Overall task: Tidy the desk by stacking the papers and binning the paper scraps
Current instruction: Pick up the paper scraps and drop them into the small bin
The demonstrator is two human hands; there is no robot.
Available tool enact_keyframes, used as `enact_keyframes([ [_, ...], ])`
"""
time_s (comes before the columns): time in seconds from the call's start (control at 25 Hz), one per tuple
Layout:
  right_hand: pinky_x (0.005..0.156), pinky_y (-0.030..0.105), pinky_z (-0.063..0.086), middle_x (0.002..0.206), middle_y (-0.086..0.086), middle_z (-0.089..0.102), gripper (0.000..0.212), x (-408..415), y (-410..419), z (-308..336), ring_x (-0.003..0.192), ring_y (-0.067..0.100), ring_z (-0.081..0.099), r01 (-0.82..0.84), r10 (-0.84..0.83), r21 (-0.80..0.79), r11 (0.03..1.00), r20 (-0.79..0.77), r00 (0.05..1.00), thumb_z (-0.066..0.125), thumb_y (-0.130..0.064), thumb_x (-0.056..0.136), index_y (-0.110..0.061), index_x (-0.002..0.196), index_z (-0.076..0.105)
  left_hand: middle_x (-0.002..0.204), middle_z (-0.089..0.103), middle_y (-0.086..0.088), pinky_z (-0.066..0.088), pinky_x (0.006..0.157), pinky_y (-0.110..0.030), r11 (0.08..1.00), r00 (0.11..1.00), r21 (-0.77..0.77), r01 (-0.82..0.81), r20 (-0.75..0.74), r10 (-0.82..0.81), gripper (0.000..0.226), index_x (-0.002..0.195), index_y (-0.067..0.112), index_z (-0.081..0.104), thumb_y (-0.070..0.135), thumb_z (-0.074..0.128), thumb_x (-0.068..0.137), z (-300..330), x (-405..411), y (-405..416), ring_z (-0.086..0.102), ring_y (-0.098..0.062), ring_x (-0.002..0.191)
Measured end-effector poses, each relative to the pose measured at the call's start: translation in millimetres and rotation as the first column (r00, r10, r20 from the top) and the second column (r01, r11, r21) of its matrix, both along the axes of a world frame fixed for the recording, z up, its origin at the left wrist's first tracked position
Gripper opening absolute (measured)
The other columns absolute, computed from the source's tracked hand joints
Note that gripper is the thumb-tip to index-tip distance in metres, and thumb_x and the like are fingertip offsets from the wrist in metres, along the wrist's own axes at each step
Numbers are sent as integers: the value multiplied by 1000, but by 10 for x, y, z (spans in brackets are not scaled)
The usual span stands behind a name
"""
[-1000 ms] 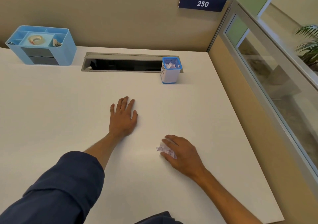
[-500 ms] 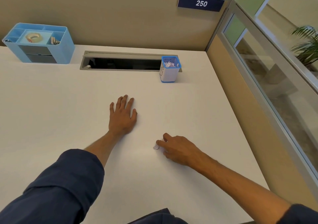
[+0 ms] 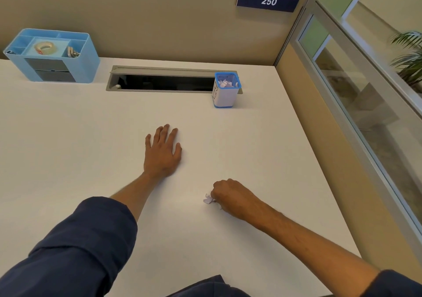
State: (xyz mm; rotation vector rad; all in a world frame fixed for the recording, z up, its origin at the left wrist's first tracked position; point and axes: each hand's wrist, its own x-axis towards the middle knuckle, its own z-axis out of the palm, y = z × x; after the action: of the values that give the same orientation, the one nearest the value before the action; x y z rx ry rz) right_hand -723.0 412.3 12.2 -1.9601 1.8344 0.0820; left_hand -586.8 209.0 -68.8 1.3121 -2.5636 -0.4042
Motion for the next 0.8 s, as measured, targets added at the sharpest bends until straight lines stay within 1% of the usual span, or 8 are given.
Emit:
enact_keyframes([
  [0.08,50,21,38,78,10,72,9,-55,13,-44,69,23,67,52,-51,-51,997,24,998,67,-10,85,-6,78,73,161,22,-2,6,120,-49,1000,1000,3,5,-9,-5,60,150,22,30,44,22,94,7,4,2,13,-19,149],
  [0.16,61,26,50,78,4,73,12,-168,24,-11,71,17,67,289,-286,25,957,239,928,65,-13,85,-9,81,76,161,22,-2,5,121,-48,1000,1000,12,4,-15,-3,60,150,22,30,43,22,94,17,4,4,13,-19,149],
  [0.24,67,20,52,80,0,75,9,-314,44,56,74,11,70,500,-481,122,857,535,695,71,-13,82,-9,84,78,162,21,-2,4,121,-47,1000,1000,16,1,-22,0,61,150,22,30,43,22,94,15,4,11,12,-19,149],
  [0.32,73,16,52,80,4,76,10,-445,62,118,79,11,72,573,-533,224,788,715,453,75,-13,81,-5,88,78,162,21,-1,4,121,-47,1000,1000,15,-3,-28,3,61,151,23,31,44,21,94,8,10,17,12,-18,149],
  [0.4,77,16,52,81,11,74,16,-568,36,162,82,14,71,597,-566,353,720,796,212,75,-12,82,-1,94,76,161,22,-1,4,121,-46,1000,1000,5,-7,-25,7,62,151,24,31,46,20,93,4,9,19,12,-18,149],
  [0.48,78,16,53,83,12,73,18,-707,-66,236,82,17,70,610,-575,434,663,817,43,74,-9,82,1,98,74,161,22,0,5,121,-45,1000,1000,-12,-13,-18,12,63,151,24,32,47,19,93,-5,11,17,13,-17,149],
  [0.68,77,17,55,89,10,73,16,-1185,-533,600,82,18,70,658,-511,415,628,858,-53,70,-7,84,-2,99,73,161,25,1,5,120,-43,999,999,-28,-25,-26,25,62,150,26,33,48,20,94,-31,6,19,15,-17,149],
  [0.8,73,18,57,93,10,72,12,-1525,-1007,835,82,17,71,748,-499,322,580,866,15,72,-9,83,-7,95,72,161,25,2,5,120,-43,999,999,-32,-33,-28,32,62,151,27,33,48,20,94,-42,2,5,16,-17,149],
])
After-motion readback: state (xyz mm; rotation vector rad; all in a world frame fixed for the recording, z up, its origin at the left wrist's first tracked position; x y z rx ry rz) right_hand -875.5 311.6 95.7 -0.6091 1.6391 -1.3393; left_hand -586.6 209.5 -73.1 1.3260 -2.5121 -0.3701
